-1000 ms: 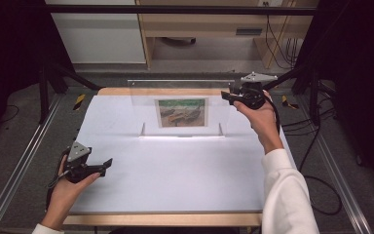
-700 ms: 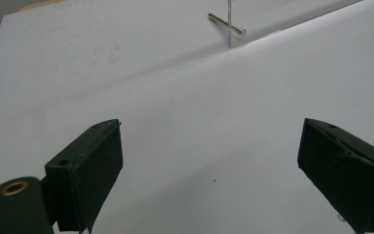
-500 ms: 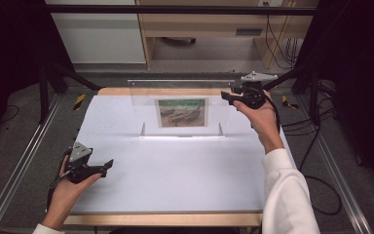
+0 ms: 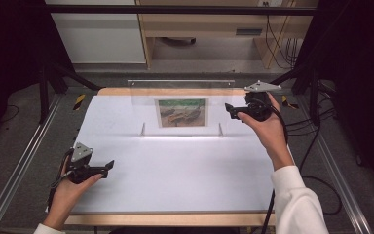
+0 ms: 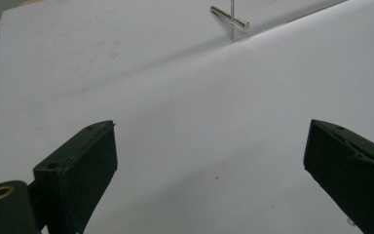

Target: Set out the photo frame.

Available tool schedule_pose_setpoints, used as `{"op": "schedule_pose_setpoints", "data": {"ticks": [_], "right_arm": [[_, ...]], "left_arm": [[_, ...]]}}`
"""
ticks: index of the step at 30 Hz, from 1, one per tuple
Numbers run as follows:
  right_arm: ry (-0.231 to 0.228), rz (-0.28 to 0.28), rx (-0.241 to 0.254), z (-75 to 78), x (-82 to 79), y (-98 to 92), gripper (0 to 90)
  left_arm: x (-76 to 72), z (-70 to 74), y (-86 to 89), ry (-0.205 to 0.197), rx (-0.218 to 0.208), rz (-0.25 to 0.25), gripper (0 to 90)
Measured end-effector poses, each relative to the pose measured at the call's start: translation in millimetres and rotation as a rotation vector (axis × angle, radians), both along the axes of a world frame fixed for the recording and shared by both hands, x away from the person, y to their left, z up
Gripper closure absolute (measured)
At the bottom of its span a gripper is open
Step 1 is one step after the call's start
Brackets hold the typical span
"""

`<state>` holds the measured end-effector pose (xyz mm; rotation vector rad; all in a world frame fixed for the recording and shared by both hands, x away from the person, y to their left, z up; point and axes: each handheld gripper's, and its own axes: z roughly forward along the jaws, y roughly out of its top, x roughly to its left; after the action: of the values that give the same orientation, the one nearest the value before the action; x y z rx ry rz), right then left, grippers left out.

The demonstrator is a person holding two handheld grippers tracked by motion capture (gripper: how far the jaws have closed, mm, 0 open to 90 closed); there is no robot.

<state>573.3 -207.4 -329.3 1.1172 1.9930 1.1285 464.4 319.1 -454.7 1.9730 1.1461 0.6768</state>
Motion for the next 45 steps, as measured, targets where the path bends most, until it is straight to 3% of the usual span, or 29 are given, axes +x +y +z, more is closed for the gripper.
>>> {"op": "schedule_pose_setpoints", "data": {"ticks": [9,18,24,45], "right_arm": [[-0.002,-0.003,-0.025,-6.9,-30.3,-5.5,7.8],[0.001,-0.011,-0.004,-18.2,-57.8,-16.7,6.8],[0.013,-0.012,-0.015,-31.1,-73.6,-19.9,6.3],[0.075,-0.006,-0.057,-76.0,-103.7,-21.8,5.7]], "left_arm": [[-0.2,0.0,-1.3,-0.002,0.0,0.004,4.6],[-0.4,-0.3,-2.3,-0.003,0.004,0.006,4.6],[-0.8,-0.7,-1.6,-0.001,0.002,0.008,4.6],[-1.0,-0.9,0.9,-0.004,0.005,0.018,4.7]]}}
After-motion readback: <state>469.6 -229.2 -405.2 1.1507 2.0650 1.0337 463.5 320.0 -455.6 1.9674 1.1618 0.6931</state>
